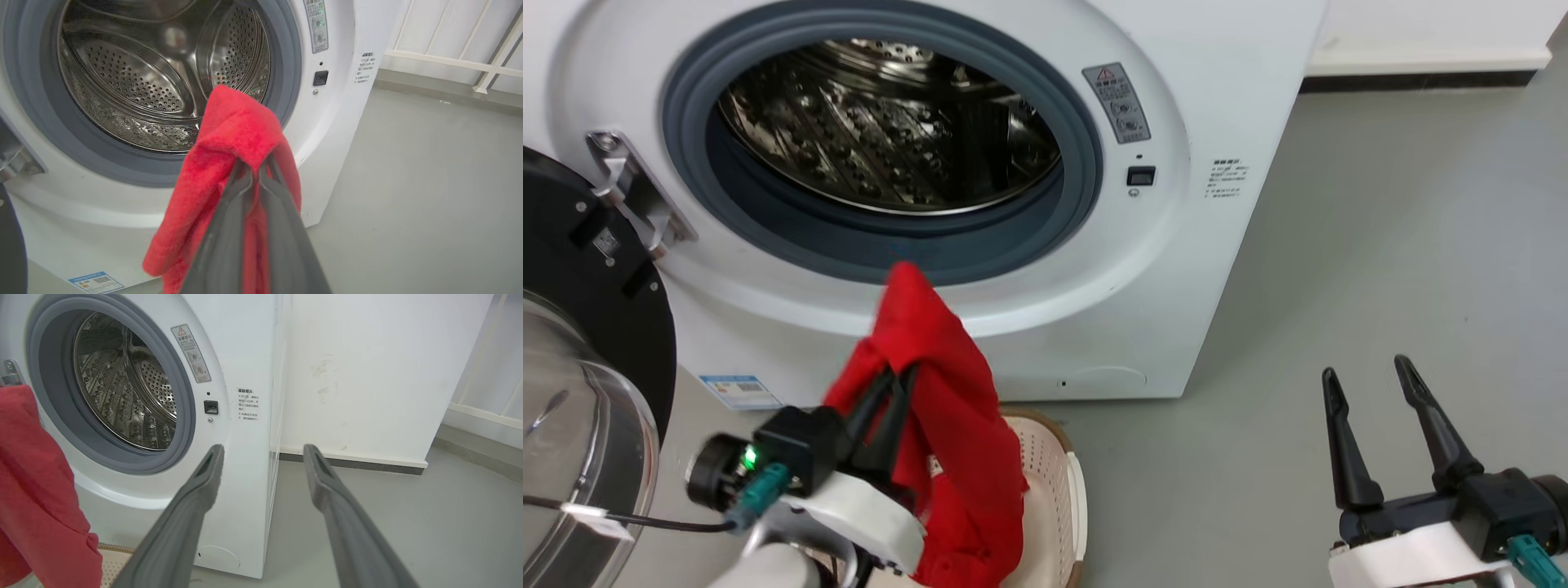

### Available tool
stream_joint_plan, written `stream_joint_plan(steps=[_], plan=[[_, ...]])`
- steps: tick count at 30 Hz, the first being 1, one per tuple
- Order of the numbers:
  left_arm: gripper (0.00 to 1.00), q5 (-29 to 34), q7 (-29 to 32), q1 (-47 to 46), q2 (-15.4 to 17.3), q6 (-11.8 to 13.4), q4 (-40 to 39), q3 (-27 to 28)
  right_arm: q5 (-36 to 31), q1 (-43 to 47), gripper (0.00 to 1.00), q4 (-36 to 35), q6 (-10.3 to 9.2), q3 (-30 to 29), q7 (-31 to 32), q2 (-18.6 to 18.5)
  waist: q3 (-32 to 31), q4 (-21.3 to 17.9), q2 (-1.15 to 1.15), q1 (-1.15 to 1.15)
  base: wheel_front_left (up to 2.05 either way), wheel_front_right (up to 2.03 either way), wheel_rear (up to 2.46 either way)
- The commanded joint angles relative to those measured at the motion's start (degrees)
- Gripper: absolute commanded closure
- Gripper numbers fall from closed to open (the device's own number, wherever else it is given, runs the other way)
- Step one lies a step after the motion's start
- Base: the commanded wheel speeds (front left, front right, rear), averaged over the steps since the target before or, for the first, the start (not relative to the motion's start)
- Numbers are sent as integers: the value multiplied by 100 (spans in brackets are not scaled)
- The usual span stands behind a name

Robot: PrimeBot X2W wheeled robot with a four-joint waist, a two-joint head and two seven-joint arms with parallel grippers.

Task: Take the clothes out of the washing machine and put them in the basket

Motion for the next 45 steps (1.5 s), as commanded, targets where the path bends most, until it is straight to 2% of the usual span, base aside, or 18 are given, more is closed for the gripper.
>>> stream_joint_plan(steps=[1,6,12,18,24,28,35,43,44,45], plan=[[100,-29,-34,51,-67,-46,107,-30,-24,-96,0,-20,-4,-2,-11,4,123,2,0,0,0,0,0],[100,-39,-134,-30,-387,-360,1011,-201,-47,-344,0,-78,-4,29,-11,4,551,-53,0,0,0,0,0],[100,-156,-223,-295,-923,-876,2418,-225,-67,-719,0,-166,-4,41,-11,4,1173,-208,0,0,0,0,0],[100,-85,-259,-938,-1403,-1421,4085,-89,3,-1175,0,-281,-4,-1,-11,4,2032,-440,0,0,0,0,0],[100,93,-258,-1674,-1686,-1775,5380,-11,146,-1582,0,-399,-4,3,-11,5,2840,-655,0,0,0,0,0],[100,224,-255,-2197,-1839,-1957,6104,-44,255,-1832,0,-485,-4,-19,-12,6,3338,-738,0,0,0,0,0],[100,415,-156,-2960,-1981,-2089,7246,-225,363,-2168,0,-616,-4,17,-11,6,3994,-837,0,0,0,0,0],[100,372,-84,-3322,-2047,-2173,7620,-242,413,-2299,0,-683,-4,-33,-11,6,4278,-838,0,0,0,0,0],[75,366,-76,-3346,-2054,-2168,7639,-244,417,-2314,0,-680,-4,-27,-11,6,4283,-836,0,0,0,0,0],[42,378,-79,-3363,-2058,-2158,7660,-261,419,-2326,0,-670,-4,-17,-11,6,4279,-833,0,0,0,0,0]])
